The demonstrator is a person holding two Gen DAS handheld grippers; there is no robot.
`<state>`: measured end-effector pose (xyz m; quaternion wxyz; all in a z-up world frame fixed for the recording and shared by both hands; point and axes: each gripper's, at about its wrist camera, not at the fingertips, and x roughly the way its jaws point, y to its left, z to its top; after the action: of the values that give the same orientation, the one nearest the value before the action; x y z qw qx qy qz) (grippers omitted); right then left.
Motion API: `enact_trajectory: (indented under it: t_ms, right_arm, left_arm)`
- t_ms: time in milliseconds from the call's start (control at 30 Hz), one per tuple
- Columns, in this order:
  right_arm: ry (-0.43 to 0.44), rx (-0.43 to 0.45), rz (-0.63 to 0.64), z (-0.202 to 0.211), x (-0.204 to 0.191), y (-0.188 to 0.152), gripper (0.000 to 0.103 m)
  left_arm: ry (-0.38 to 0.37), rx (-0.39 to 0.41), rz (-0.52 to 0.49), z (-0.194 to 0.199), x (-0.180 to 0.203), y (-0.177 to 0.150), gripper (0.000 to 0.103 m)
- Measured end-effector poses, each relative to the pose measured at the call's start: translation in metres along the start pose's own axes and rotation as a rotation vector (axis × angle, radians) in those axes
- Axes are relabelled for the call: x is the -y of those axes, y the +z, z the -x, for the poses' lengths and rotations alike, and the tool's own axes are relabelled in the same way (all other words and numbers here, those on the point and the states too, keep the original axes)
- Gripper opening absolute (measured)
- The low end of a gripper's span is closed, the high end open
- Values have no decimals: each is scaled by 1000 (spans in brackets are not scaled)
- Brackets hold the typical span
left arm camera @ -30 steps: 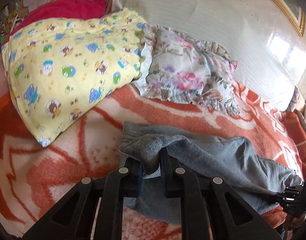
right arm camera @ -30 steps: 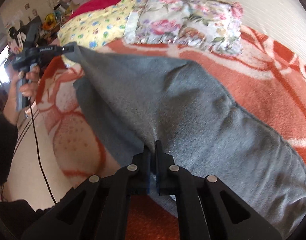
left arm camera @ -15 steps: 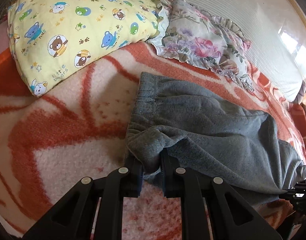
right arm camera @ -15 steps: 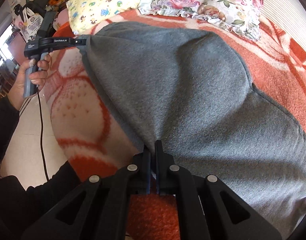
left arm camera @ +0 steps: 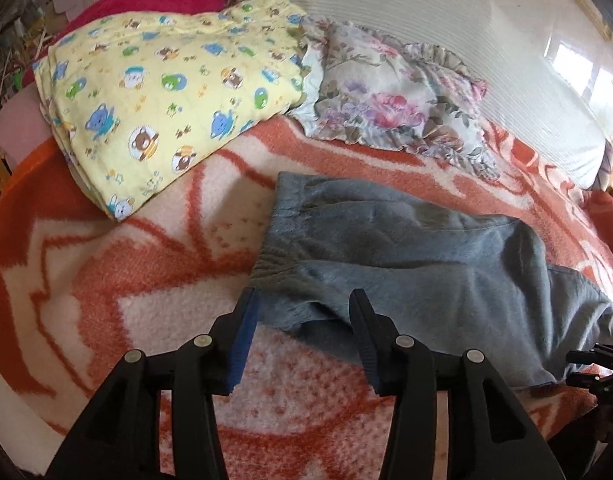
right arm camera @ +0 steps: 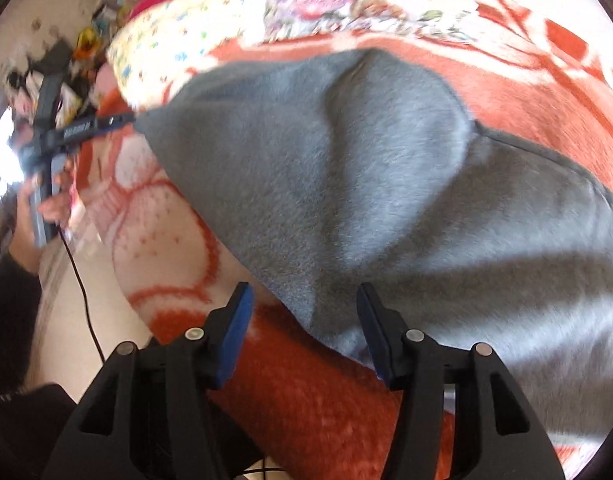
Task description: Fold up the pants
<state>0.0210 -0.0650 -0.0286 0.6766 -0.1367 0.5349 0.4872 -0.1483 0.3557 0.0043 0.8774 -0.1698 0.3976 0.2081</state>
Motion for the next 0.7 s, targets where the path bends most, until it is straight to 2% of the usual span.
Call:
enact_trajectory:
  t_ms: [33, 167, 233, 333, 467, 533, 600, 700]
  right_arm:
    - [2, 16, -24, 5, 5, -2, 55]
    - [11, 72, -112, 22, 22, -7, 55]
    - [13, 90, -139, 27, 30, 0, 55]
    - [-14, 128, -153, 32, 39, 24, 55]
    - [6, 188, -187, 33, 50, 64, 55]
    - [36, 201, -221, 28, 58, 85, 55]
    - [67, 202, -259, 22, 68, 106, 54]
    - [115, 199, -287, 11, 81, 133, 54]
  left_arm:
    - [-4, 11, -3, 5, 6, 2, 55]
    - [-57, 41, -21, 21, 29, 9, 57]
    - [-81, 34, -28, 23, 40, 9, 62]
    - [-140, -17, -14, 15, 57, -1, 62]
    - [-196, -99, 29, -3, 84, -20, 62]
    - [-202, -151, 98, -13, 93, -30, 62]
    - [-208, -226, 210, -24, 99, -45, 62]
    - [-211, -292, 344, -30, 104, -68, 62]
